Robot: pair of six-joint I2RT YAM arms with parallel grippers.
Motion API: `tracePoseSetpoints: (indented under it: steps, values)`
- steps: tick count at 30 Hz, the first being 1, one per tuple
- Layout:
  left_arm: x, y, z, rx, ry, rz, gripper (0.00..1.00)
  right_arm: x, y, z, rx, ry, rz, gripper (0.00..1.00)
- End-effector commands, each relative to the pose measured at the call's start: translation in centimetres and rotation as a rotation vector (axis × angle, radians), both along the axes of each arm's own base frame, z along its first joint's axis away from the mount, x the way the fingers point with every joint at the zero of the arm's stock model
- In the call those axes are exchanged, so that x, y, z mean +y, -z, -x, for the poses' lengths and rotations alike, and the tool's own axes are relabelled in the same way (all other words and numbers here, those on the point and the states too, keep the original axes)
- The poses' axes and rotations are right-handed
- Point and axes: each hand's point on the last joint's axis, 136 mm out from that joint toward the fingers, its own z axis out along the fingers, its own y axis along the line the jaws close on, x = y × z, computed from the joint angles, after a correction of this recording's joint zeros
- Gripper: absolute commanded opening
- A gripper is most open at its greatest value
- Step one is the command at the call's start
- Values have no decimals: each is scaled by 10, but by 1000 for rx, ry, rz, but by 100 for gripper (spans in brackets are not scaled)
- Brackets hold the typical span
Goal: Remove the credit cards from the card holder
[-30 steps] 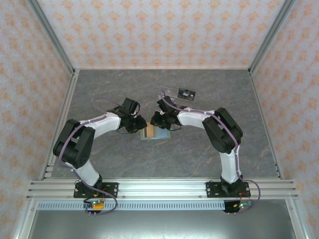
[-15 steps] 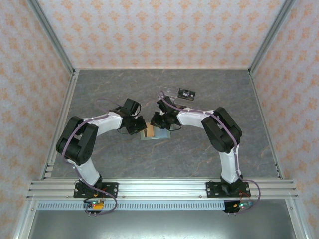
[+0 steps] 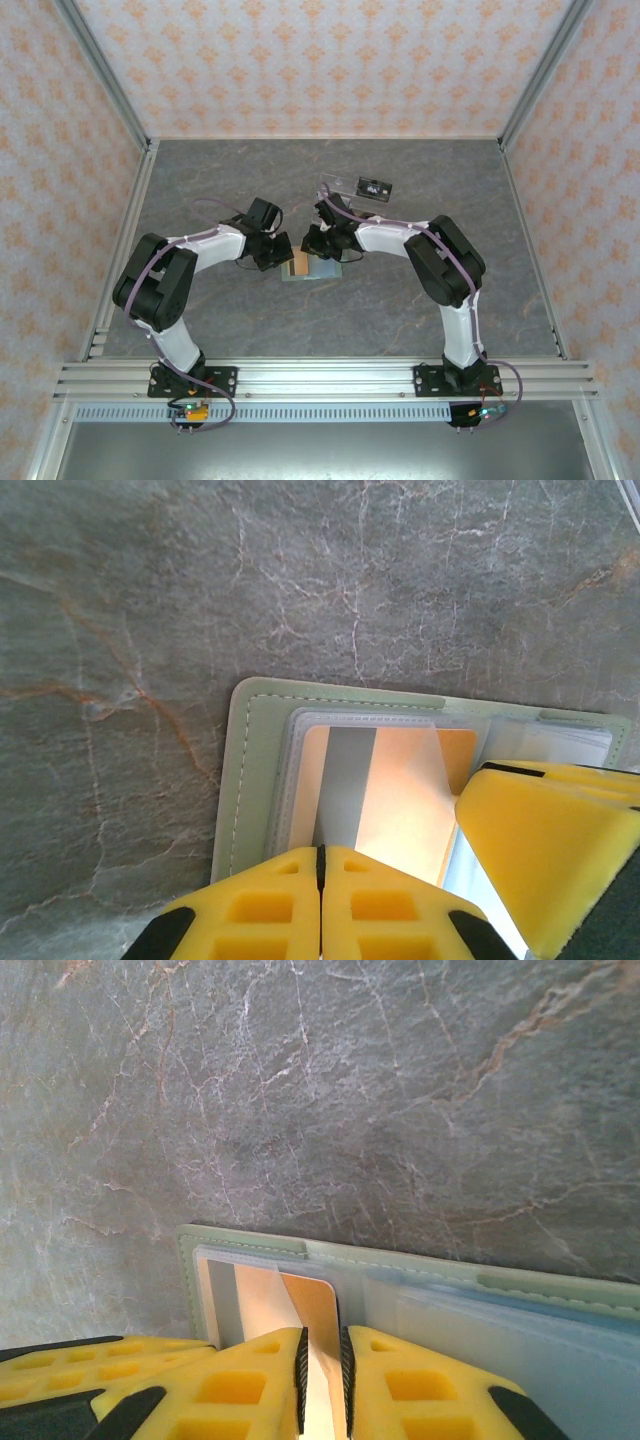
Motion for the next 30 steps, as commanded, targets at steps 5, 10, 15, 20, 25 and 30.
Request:
tracePoseSetpoints:
  steps: [5, 10, 15, 20, 25, 30]
  values:
    - [8, 23, 15, 46, 12, -65, 5, 2, 3, 3, 10, -31, 6, 21]
    - [9, 26, 17, 52, 15, -71, 5, 4, 0, 4, 0, -57, -5, 22]
    - [9, 28, 17, 54, 18, -68, 4, 17, -8, 6, 6, -89, -86, 22]
    - [9, 29, 18, 57, 21, -68, 3, 21, -15, 4, -9, -89, -146, 21]
    - [9, 30, 19, 58, 22, -71, 3, 20, -22, 2, -21, -76, -196, 18]
    - [12, 31, 19, 60, 24, -87, 2, 14, -22, 3, -25, -80, -184, 18]
